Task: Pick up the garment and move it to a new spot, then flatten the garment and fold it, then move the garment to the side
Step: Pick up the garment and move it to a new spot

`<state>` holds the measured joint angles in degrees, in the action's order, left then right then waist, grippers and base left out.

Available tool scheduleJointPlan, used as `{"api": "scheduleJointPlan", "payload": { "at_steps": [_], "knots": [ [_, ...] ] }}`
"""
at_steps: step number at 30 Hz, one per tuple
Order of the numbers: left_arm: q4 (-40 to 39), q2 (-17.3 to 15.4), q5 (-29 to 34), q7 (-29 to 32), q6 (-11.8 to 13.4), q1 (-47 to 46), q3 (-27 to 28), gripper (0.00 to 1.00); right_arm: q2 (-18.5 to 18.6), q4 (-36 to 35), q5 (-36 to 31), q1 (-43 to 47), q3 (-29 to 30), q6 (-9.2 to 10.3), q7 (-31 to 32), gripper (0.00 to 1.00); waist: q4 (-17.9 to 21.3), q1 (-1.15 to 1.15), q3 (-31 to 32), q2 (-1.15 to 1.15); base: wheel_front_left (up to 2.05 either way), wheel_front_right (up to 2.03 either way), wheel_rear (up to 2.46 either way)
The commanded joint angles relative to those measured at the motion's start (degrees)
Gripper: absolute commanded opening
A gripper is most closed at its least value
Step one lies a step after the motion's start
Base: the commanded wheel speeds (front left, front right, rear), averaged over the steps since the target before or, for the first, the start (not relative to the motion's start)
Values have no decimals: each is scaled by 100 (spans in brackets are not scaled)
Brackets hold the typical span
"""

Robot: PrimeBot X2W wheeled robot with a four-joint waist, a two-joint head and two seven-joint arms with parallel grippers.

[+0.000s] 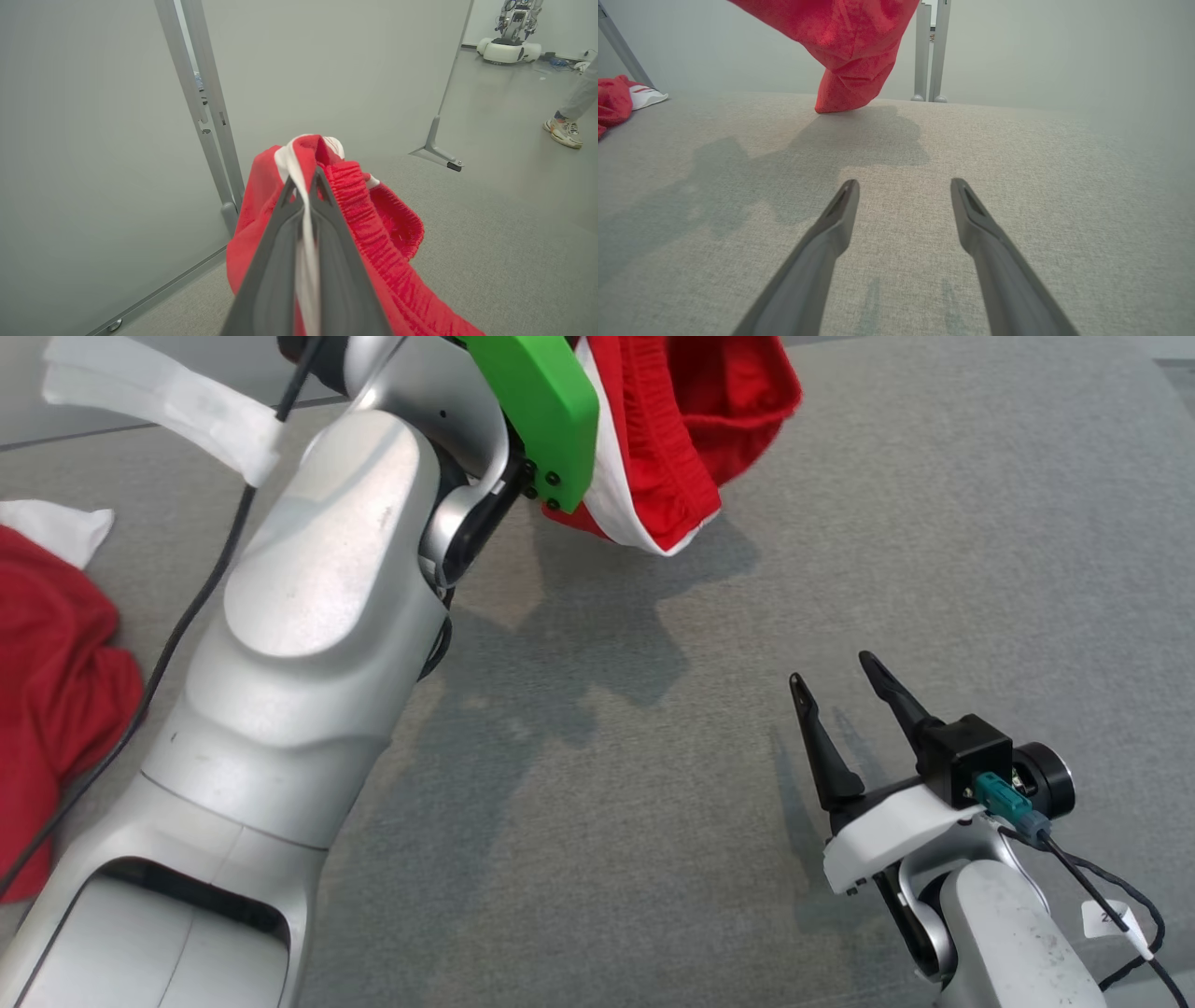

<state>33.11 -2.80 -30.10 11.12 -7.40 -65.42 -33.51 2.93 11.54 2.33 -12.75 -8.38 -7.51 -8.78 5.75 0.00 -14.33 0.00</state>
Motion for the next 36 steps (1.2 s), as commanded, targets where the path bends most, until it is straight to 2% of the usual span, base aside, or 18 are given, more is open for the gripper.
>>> {"api": "scheduleJointPlan", "payload": {
  "at_steps": [1, 7, 11, 15, 19, 20, 21, 22, 30, 36],
  "knots": [
    [-46, -27, -95, -6, -7, 99, -131, 0, -5, 30, 41, -71, 21, 4, -69, 100, 704, 0, -327, 0, 0, 0, 0],
    [21, -122, -120, -24, -8, 325, -739, 0, -7, 96, 149, -106, 16, 4, -173, 100, 853, 0, -541, 0, 0, 0, 0],
    [359, -498, 64, 30, 15, 548, -1077, 0, -6, 168, 175, -145, 71, 4, -228, 100, 786, 0, -596, 0, 0, 0, 0],
    [723, -736, 113, -30, 247, 783, -1054, 0, -3, 195, 156, -172, 87, 4, -243, 100, 620, 0, -592, 0, 0, 0, 0],
    [971, -877, 67, -128, 355, 902, -997, 0, -3, 197, 98, -175, 124, 4, -208, 100, 401, 0, -543, 0, 0, 0, 0],
    [1035, -909, 109, -179, 413, 919, -999, 18, -3, 199, 78, -179, 124, 4, -196, 100, 350, 0, -526, 0, 0, 0, 0],
    [1092, -941, 139, -236, 468, 937, -995, 62, -4, 194, 68, -186, 122, 4, -193, 100, 305, 0, -507, 0, 0, 0, 0],
    [1147, -951, 136, -289, 508, 975, -982, 100, -4, 184, 61, -181, 121, 4, -177, 100, 264, 0, -482, 0, 0, 0, 0],
    [1385, -960, 70, -717, 633, 1082, -904, 100, 0, 188, 70, -97, 130, 4, -102, 100, 38, 0, -221, 0, 0, 0, 0],
    [1079, -751, -52, -761, 422, 1069, -974, 100, 0, 202, 133, 3, 141, 4, -118, 100, 64, 0, -57, 0, 0, 0, 0]
  ]
}}
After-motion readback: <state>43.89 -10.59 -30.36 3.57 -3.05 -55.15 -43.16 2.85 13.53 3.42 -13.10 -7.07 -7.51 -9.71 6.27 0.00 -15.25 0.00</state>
